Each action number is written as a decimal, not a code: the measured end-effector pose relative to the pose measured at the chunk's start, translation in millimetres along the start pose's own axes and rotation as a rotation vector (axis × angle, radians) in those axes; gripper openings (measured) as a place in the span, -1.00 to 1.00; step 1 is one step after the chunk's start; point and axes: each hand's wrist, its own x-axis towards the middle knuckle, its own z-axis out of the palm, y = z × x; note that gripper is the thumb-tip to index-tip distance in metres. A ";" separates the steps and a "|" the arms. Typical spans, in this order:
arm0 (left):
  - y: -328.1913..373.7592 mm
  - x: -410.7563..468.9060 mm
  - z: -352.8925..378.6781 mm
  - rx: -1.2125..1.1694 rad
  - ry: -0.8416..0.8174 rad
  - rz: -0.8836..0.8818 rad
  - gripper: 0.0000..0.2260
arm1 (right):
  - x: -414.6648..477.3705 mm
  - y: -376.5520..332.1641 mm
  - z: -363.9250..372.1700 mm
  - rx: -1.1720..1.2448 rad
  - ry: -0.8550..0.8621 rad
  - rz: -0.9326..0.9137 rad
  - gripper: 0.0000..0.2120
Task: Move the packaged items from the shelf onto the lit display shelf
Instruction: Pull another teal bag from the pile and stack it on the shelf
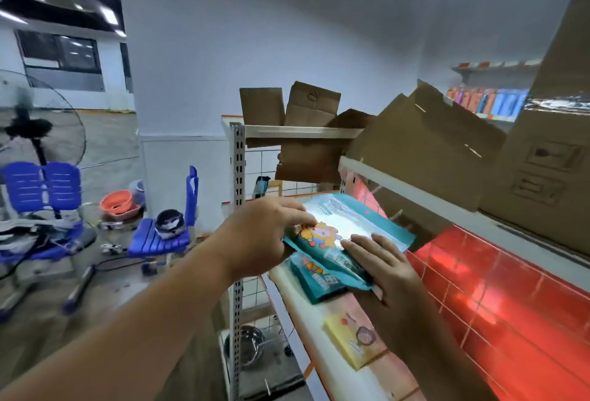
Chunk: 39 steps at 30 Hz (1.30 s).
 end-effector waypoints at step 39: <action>-235.3 143.7 283.4 -0.312 -0.555 0.120 -0.32 | 96.4 156.0 233.5 -0.174 -0.339 0.553 -0.56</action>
